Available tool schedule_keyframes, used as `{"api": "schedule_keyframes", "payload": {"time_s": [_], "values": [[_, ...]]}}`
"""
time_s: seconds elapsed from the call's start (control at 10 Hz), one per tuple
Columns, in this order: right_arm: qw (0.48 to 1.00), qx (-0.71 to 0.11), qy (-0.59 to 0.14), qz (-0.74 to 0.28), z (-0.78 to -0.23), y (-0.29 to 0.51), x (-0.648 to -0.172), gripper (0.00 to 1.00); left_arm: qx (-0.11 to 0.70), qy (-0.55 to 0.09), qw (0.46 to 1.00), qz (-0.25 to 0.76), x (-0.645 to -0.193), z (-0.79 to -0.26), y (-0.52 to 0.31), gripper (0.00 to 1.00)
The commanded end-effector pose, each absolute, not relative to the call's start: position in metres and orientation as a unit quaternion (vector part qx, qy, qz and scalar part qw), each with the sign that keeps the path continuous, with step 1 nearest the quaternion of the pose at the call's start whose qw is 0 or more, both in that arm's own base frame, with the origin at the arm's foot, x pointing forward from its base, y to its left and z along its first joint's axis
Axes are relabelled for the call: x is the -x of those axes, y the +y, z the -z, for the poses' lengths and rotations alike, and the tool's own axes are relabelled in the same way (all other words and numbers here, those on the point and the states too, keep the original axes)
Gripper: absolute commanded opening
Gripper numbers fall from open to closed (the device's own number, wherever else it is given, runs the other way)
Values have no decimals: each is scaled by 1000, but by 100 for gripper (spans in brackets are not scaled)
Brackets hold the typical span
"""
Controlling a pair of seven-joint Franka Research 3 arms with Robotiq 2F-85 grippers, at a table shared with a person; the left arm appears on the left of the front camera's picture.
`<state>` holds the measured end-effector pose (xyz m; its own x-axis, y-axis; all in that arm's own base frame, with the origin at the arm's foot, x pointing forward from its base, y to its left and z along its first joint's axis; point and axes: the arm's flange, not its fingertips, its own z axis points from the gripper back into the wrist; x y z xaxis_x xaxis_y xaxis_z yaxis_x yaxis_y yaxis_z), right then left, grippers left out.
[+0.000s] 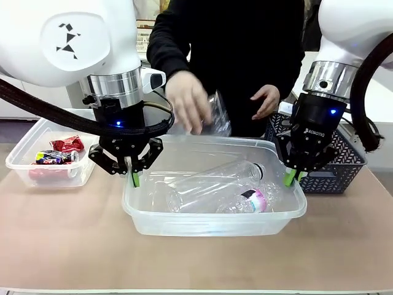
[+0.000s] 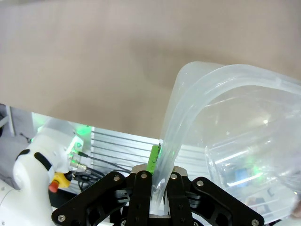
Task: Sort the waste into each basket.
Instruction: Offer the picked Organizing box to the human.
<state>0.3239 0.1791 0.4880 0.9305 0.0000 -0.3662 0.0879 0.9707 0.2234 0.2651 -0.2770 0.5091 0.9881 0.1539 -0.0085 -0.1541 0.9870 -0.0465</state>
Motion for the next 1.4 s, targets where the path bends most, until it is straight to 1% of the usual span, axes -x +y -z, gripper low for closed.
{"api": "schedule_keyframes", "payload": {"time_s": [0.0,1.3], "values": [[973,-128,188,29,-491,181,-322,0,32,2,996,-89,-266,-514,-278,0],[973,-128,188,29,-491,181,-322,0,32,2,996,-89,-266,-514,-278,0]]}}
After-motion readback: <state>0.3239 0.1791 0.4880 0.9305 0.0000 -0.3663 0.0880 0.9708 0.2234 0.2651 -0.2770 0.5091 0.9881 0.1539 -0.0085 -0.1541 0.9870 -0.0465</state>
